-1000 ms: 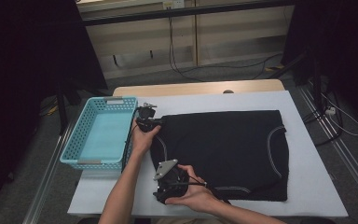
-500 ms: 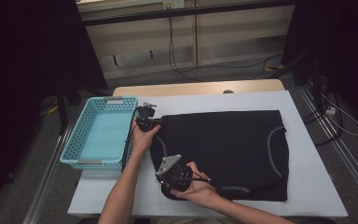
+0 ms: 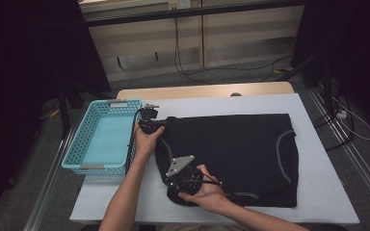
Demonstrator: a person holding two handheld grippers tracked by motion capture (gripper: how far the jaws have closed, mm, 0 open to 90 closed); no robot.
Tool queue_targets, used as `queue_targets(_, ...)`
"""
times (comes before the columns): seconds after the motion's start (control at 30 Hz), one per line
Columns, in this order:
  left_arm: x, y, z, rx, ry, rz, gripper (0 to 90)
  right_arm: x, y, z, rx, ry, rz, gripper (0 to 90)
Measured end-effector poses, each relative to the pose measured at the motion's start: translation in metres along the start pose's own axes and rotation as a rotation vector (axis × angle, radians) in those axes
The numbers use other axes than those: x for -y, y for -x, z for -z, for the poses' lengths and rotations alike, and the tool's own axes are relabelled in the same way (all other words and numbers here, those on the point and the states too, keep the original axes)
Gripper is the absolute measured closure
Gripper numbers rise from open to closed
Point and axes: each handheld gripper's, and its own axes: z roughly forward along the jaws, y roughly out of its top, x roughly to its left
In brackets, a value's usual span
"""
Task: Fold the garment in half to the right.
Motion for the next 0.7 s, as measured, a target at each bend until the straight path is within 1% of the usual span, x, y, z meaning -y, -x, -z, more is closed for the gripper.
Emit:
queue_targets(0.07, -0.002, 0.001, 0.002, 0.000, 0.008, -0.007, 75.4, -0.001, 0.001, 0.003, -0.004, 0.017, 0.002, 78.5)
queue_targets(0.1, -0.003, 0.002, 0.004, 0.004, 0.012, -0.002, 75.4, -0.001, 0.001, 0.005, -0.004, 0.025, -0.003, 78.5)
queue_targets(0.13, -0.004, 0.002, 0.005, 0.017, 0.020, 0.005, 75.5, -0.002, 0.001, 0.007, -0.006, 0.032, -0.011, 78.5)
queue_targets(0.17, -0.005, 0.003, 0.007, 0.023, 0.032, 0.006, 75.6, -0.003, 0.002, 0.009, -0.007, 0.037, -0.003, 78.5)
queue_targets(0.2, -0.007, 0.005, 0.008, 0.020, 0.039, 0.006, 75.7, -0.004, 0.003, 0.011, -0.006, 0.050, -0.009, 78.5)
queue_targets(0.27, -0.010, 0.005, 0.013, 0.025, 0.042, -0.011, 75.8, -0.006, 0.004, 0.015, -0.010, 0.067, -0.016, 78.6)
queue_targets(0.3, -0.012, 0.006, 0.014, 0.027, 0.050, 0.000, 75.8, -0.007, 0.004, 0.018, -0.009, 0.075, -0.027, 78.6)
queue_targets(0.43, -0.018, 0.006, 0.021, 0.030, 0.075, 0.000, 75.8, -0.010, 0.005, 0.022, -0.007, 0.095, -0.021, 78.6)
queue_targets(0.47, -0.019, 0.006, 0.023, 0.027, 0.077, -0.006, 75.8, -0.010, 0.005, 0.023, -0.007, 0.097, -0.016, 78.6)
queue_targets(0.6, -0.025, 0.007, 0.029, 0.034, 0.093, -0.006, 75.9, -0.012, 0.004, 0.025, -0.006, 0.112, -0.025, 78.6)
queue_targets(0.63, -0.027, 0.007, 0.031, 0.034, 0.096, -0.009, 75.9, -0.013, 0.005, 0.027, -0.006, 0.119, -0.019, 78.6)
queue_targets(0.7, -0.029, 0.006, 0.034, 0.033, 0.104, -0.002, 76.2, -0.015, 0.005, 0.030, -0.005, 0.131, -0.017, 78.5)
